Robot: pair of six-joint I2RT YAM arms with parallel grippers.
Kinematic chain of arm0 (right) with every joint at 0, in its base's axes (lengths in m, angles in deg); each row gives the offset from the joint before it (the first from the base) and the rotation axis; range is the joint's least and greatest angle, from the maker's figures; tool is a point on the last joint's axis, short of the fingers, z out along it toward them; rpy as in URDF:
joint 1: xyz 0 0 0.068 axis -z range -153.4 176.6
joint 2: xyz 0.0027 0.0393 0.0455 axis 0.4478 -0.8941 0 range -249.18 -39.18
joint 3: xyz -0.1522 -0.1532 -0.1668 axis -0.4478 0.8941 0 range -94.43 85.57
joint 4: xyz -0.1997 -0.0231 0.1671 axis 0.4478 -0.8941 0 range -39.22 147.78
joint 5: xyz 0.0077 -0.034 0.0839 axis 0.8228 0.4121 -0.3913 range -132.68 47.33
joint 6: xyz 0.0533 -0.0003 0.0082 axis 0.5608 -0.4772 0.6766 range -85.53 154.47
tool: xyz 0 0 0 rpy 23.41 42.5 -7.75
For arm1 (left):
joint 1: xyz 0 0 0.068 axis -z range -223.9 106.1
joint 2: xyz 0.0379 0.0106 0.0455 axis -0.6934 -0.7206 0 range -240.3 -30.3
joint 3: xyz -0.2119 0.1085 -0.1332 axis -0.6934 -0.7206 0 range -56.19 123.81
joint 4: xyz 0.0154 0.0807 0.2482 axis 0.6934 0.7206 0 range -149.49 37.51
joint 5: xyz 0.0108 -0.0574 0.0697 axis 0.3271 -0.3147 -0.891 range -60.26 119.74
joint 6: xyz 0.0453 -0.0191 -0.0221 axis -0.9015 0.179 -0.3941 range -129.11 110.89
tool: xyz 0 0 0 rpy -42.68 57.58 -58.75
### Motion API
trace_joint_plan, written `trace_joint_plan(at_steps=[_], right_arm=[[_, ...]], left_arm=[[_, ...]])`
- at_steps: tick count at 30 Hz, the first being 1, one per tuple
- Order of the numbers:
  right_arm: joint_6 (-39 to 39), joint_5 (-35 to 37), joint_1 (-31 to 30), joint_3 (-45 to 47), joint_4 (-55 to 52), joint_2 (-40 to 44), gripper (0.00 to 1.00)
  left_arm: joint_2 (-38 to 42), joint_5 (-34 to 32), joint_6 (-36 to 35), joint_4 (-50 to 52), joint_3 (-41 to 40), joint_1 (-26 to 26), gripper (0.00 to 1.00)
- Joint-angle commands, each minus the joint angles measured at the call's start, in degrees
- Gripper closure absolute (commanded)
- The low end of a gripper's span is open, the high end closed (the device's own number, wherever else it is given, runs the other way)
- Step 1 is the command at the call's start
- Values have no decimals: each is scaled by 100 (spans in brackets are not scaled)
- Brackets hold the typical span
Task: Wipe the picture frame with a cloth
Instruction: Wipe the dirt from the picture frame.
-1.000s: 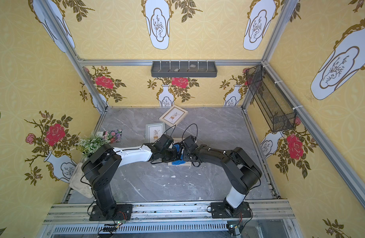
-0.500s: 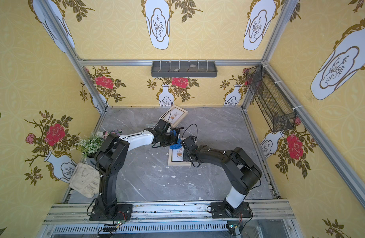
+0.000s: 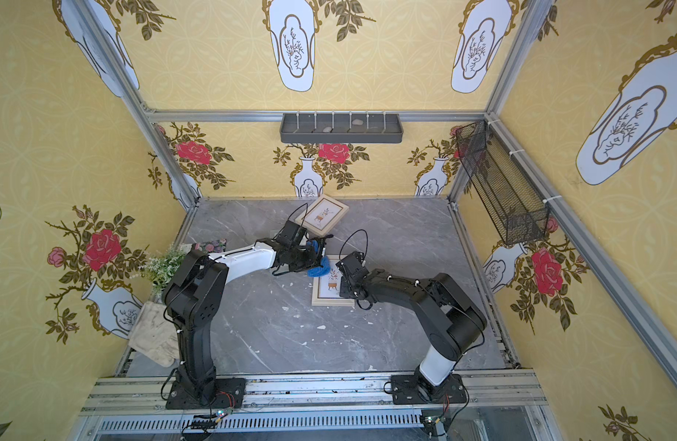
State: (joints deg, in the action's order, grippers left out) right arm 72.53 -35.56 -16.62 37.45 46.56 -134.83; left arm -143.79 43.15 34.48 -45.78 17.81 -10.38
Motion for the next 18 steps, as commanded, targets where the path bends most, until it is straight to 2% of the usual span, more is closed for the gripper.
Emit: trace_joint_plan(at_steps=[1, 4, 8, 14, 18], right_arm=[[10, 88, 64, 58, -862, -87, 89], [6, 47, 168, 16, -847, -113, 89], [-121, -2, 393, 6, -751, -118, 88], [-444, -230, 934, -87, -542, -338, 88], [-646, -327, 1274, -199, -444, -457, 88]], left_arm=[[2, -150, -49, 297, -76, 312, 100], [188, -112, 131, 203, -298, 664, 100], [801, -229, 339, -106, -1129, 808, 100], [1789, -461, 219, -149, -2100, 946, 100], [2198, -435, -204, -39, -2406, 946, 100]])
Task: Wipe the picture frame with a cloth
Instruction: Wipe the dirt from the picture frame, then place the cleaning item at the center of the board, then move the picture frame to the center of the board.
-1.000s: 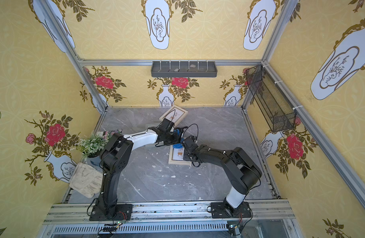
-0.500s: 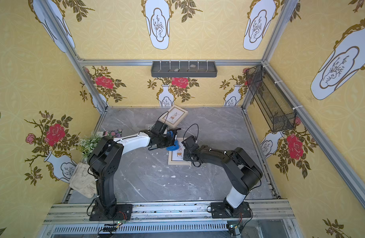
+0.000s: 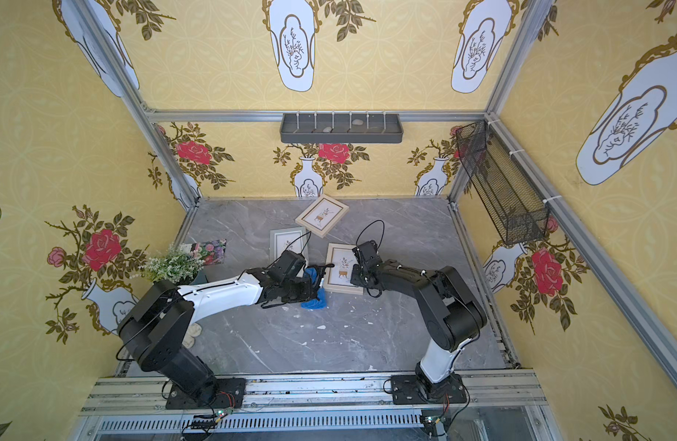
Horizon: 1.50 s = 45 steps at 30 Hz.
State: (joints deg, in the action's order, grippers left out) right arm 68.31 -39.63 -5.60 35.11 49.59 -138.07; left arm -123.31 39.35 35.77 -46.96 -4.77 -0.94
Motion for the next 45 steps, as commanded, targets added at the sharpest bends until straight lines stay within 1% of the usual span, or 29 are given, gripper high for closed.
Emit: trace_joint_plan(at_steps=[1, 4, 6, 8, 11, 14, 16, 18, 21, 27, 31, 32, 33, 40, 45], right_arm=[[-267, 49, 256, 14, -726, -137, 88], [-361, -22, 440, -75, -727, -145, 88], [-385, -62, 529, -118, -722, -109, 85], [-354, -77, 583, -124, -724, -62, 80], [-337, -85, 593, -105, -721, 61, 73], [-326, -54, 593, -56, -739, 234, 67], [-314, -33, 590, -6, -753, 362, 61], [-298, -24, 584, 33, -787, 494, 54], [-259, 33, 543, 69, -857, 654, 45], [-253, 164, 320, 104, -922, 870, 29], [-251, 362, 98, 104, -992, 957, 23], [-253, 372, 64, 114, -995, 976, 22], [-253, 388, 11, 115, -990, 1000, 21], [-298, 556, -476, 2, -949, 1166, 17], [-391, 507, -916, -74, -753, 1190, 15]], left_arm=[[233, -47, -428, 83, -210, 2, 100], [334, 119, -791, 81, -290, 2, 100], [295, 235, -1067, 127, -249, 47, 100], [204, 318, -1324, 209, -155, 105, 100], [76, 375, -1460, 253, -106, 116, 100], [-27, 421, -1514, 232, -70, 125, 94], [-49, 355, -1526, 248, -66, 150, 86], [-50, 236, -1556, 258, -92, 177, 70], [30, 72, -1594, 260, -153, 204, 51], [291, -171, -1700, 250, -319, 204, 30], [623, -256, -1795, 138, -541, 213, 20], [699, -279, -1813, 103, -603, 213, 16], [767, -303, -1838, 83, -659, 213, 0], [1197, -275, -1889, -293, -1147, 213, 0], [1723, -205, -1839, -721, -1632, 222, 0]])
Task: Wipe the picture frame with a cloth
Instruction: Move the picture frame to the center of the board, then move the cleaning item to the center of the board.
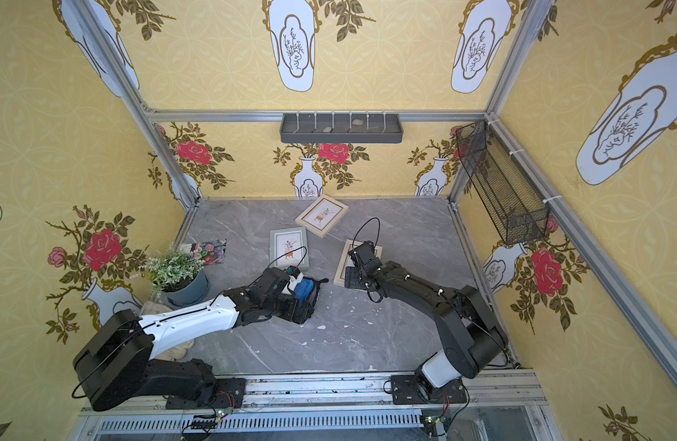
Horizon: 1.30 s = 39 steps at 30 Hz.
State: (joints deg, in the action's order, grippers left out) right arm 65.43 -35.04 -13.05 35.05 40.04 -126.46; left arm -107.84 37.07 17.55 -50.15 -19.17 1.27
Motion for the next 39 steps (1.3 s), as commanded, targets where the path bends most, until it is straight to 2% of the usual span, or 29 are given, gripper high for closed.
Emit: trace_joint_plan(at_steps=[1, 7, 13, 20, 24, 26, 29, 31, 36, 39], right_arm=[[-127, -17, -277, -91, 266, 20, 14], [-23, -352, -945, -474, 658, -552, 13], [29, -764, -1361, -816, 996, -1127, 11], [142, -763, -1462, -893, 948, -1393, 11], [191, -319, -1363, -788, 567, -1101, 10], [241, -142, -1128, -655, 369, -787, 9], [201, -165, -734, -369, 280, -275, 8], [144, -190, -573, -303, 186, -80, 8], [187, -322, -745, -383, 211, -166, 8], [273, -315, -1040, -550, 268, -516, 8]], left_arm=[[247, 16, 13, -452, -278, 1, 0], [624, -108, 375, -649, -789, 1, 0], [1833, -294, 623, -764, -1431, 1, 0], [3086, -1179, 844, -232, -1771, -8, 0], [3227, -1996, 977, 517, -1404, -142, 0], [3197, -2069, 939, 755, -1198, -514, 0], [3126, -1524, 790, 603, -1110, -1234, 0], [3008, -1163, 744, 435, -1092, -1473, 0], [2468, -252, 1009, 161, -1161, -1485, 7], [2458, -118, 1581, 33, -1572, -1485, 10]])
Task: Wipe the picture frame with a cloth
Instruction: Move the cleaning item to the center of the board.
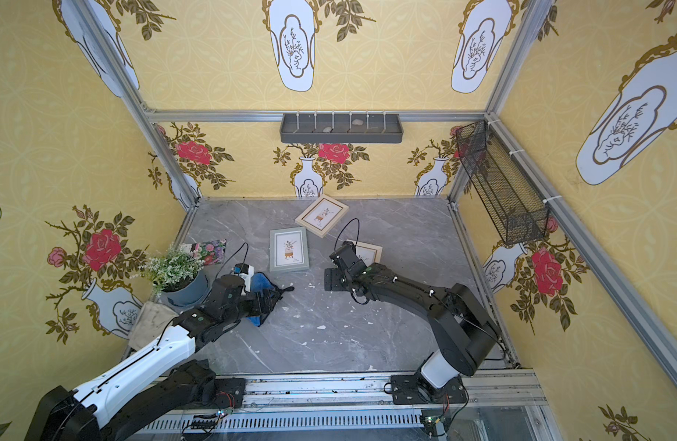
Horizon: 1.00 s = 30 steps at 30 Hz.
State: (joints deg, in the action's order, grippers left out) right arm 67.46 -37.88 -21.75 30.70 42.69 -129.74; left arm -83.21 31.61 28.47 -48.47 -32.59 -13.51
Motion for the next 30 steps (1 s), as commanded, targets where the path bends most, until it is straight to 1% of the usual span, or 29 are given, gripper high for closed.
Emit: trace_joint_plan(at_steps=[1, 2, 4, 6, 8, 11, 14, 16, 18, 21, 24, 26, 29, 30], right_arm=[[101, -67, -259, -166, 67, -302, 8], [135, -180, -336, -205, 184, -428, 8], [189, -456, -447, -312, 432, -663, 7], [169, -569, -609, -533, 531, -943, 7], [71, -655, -795, -804, 637, -1232, 7], [-53, -922, -925, -1157, 925, -1622, 7], [-179, -1118, -1038, -1466, 1165, -1984, 7], [-279, -1180, -1095, -1738, 1131, -2254, 7], [-336, -1208, -1137, -2000, 1038, -2535, 7], [-461, -1287, -1218, -2240, 1045, -2797, 7], [-592, -1129, -1315, -2620, 694, -3091, 7], [-650, -778, -1399, -2854, 336, -3297, 8], [-703, -479, -1472, -2917, 58, -3495, 12], [-704, -409, -1476, -2903, -17, -3531, 13]], left_arm=[[77, 279, 678, 20, -343, -7, 9], [216, 99, 807, 175, -442, -7, 6], [541, -103, 985, 303, -633, -14, 5], [895, -85, 1223, 291, -813, -24, 5], [1084, 91, 1450, 159, -979, -33, 6], [1215, 254, 1697, 121, -1116, -76, 10], [1397, 329, 1820, 210, -1232, -142, 18], [1600, 324, 1876, 370, -1277, -189, 22], [1835, 401, 1898, 403, -1359, -280, 24], [1975, 553, 1904, 427, -1456, -399, 24], [2026, 596, 1853, 494, -1486, -445, 24], [2125, 594, 1825, 547, -1477, -480, 24], [2292, 544, 1750, 740, -1384, -490, 23], [2344, 547, 1705, 802, -1351, -692, 22]])
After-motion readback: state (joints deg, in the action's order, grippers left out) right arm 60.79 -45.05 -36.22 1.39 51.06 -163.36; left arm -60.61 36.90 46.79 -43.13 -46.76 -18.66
